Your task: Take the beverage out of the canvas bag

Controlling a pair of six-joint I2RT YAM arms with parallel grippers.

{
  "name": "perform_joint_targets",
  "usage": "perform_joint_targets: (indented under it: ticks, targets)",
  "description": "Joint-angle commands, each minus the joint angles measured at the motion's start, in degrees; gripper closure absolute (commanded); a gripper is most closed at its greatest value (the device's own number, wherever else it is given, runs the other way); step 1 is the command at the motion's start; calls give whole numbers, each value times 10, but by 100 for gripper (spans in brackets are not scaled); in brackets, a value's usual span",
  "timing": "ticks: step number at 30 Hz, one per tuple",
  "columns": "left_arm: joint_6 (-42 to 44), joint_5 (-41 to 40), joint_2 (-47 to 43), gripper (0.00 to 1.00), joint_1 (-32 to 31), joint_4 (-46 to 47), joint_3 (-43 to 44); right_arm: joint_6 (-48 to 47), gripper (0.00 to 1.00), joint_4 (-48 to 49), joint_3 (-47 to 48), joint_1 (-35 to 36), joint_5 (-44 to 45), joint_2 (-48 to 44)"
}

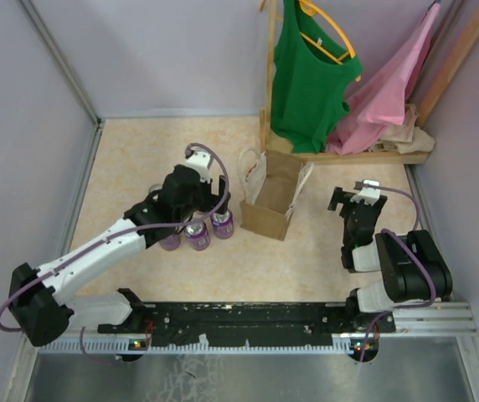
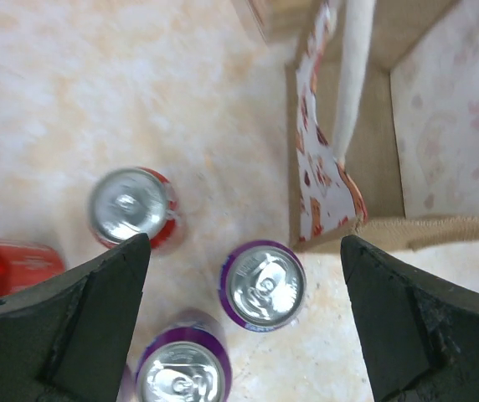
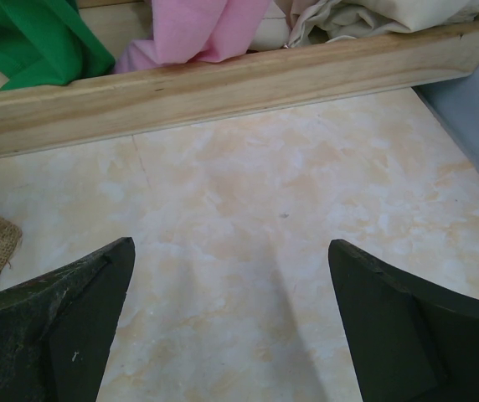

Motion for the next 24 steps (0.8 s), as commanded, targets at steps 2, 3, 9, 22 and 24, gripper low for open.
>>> perform_joint_targets:
  ticks: [2, 3, 9, 22, 24]
  targets:
    - [36, -81, -52, 0, 44, 3, 37, 2, 1, 20, 9, -2, 0, -3]
    - [36, -67, -60, 0, 70, -1, 38, 2, 1, 19, 10, -1, 1, -2]
    - [43, -34, -105, 0, 214, 8, 25, 1, 1, 20, 10, -1, 0, -2]
    - [-50, 32, -91, 0, 539, -12, -57, 2, 1, 19, 10, -1, 1, -2]
    - [-67, 20, -72, 0, 549, -19, -55, 1, 1, 19, 10, -1, 1, -2]
